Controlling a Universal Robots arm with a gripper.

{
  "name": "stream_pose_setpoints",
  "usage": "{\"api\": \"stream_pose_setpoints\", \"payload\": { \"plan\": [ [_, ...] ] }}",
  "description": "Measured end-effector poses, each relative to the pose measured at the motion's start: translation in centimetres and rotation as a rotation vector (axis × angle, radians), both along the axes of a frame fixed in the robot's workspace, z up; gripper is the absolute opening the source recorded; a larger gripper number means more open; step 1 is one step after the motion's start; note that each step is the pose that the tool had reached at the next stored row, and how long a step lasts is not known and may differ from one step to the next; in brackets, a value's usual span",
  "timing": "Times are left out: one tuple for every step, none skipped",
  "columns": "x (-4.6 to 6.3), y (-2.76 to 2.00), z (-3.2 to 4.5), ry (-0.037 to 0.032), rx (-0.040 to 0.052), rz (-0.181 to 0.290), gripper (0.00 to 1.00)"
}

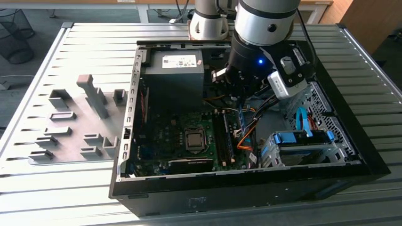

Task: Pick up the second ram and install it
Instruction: 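Insert the second ram into the second slot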

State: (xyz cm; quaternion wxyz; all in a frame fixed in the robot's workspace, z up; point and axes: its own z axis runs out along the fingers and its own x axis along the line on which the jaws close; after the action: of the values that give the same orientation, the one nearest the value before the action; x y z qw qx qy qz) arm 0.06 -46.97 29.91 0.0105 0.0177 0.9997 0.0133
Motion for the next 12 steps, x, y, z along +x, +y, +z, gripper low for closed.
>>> {"api": "stream_pose_setpoints", "payload": {
  "plan": [
    [0.0,0.00,-0.07,0.0000,0.0000,0.000,0.14],
    [0.0,0.00,-0.15,0.0000,0.0000,0.000,0.14],
    [0.0,0.00,-0.24,0.0004,0.0000,0.000,0.14],
    [0.0,-0.01,-0.35,0.0011,0.0000,0.000,0.14],
    [0.0,-0.01,-0.46,0.0023,0.0001,0.000,0.14],
    [0.0,-0.01,-0.58,0.0038,0.0000,0.000,0.14],
    [0.0,-0.02,-0.70,0.0052,0.0000,0.000,0.14],
    [0.0,-0.02,-0.82,0.0062,0.0000,0.000,0.14],
    [0.0,-0.02,-0.92,0.0068,0.0000,0.000,0.14],
    [0.0,-0.02,-1.01,0.0073,0.0000,0.000,0.14],
    [0.0,-0.02,-1.10,0.0074,0.0000,0.000,0.14],
    [0.0,-0.02,-1.21,0.0077,0.0001,0.000,0.14]
  ]
}}
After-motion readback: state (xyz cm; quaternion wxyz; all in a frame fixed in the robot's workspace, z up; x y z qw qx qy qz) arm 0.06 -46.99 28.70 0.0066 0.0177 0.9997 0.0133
